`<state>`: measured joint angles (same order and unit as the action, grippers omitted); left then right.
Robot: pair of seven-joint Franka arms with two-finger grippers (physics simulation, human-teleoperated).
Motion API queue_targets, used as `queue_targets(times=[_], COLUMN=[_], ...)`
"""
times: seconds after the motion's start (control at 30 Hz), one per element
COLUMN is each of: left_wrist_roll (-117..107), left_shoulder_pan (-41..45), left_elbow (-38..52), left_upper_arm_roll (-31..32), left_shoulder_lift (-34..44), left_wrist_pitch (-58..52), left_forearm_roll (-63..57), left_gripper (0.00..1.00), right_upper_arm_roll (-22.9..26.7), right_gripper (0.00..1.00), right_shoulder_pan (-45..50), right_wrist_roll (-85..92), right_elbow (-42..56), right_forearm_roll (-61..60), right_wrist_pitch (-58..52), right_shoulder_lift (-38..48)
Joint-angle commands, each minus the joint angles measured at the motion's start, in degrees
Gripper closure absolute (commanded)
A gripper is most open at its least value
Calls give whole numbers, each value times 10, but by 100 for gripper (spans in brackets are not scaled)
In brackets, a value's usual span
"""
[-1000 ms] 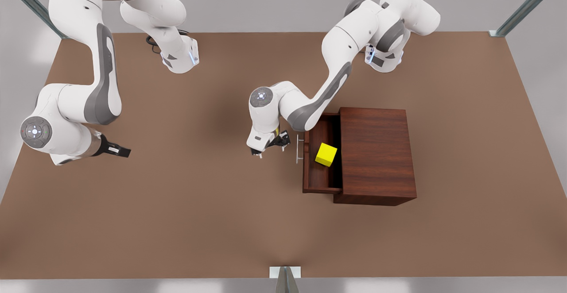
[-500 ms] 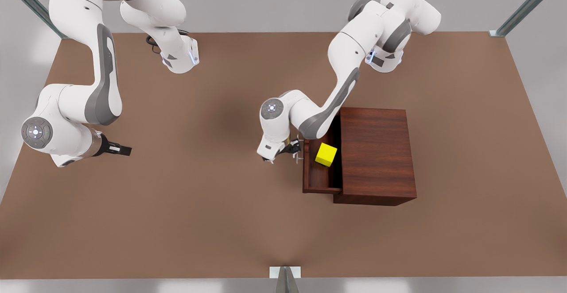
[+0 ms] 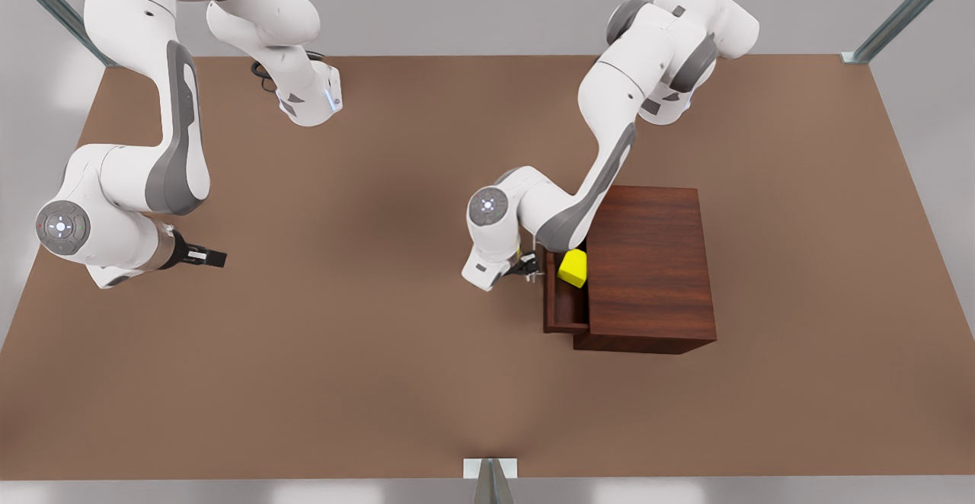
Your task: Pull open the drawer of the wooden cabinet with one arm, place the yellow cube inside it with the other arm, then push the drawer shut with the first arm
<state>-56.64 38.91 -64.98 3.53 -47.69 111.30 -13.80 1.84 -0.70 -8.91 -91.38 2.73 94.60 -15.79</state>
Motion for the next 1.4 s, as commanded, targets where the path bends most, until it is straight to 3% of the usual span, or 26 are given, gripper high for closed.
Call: queue_targets(times=[0.0,1.23,1.27,1.3,1.37], left_wrist_roll=[102,170,160,148,200], left_shoulder_pan=[-4,-64,-65,-81,-103], left_elbow=[0,-38,-16,-2,42], left_upper_arm_roll=[0,-1,-3,-4,-8], left_shoulder_lift=[3,34,63,134,193], left_wrist_pitch=[-21,-53,-55,-129,-240], left_forearm_roll=[0,-3,4,48,43], left_gripper=[0,0,0,0,0], right_upper_arm_roll=[0,0,0,0,0], right_gripper=[0,0,0,0,0], right_shoulder_pan=[0,0,0,0,0], right_wrist_roll=[12,12,12,12,12], right_elbow=[0,0,0,0,0], right_forearm_roll=[1,2,2,2,1], right_wrist_pitch=[1,5,5,5,5], right_shoulder_lift=[1,1,1,1,1])
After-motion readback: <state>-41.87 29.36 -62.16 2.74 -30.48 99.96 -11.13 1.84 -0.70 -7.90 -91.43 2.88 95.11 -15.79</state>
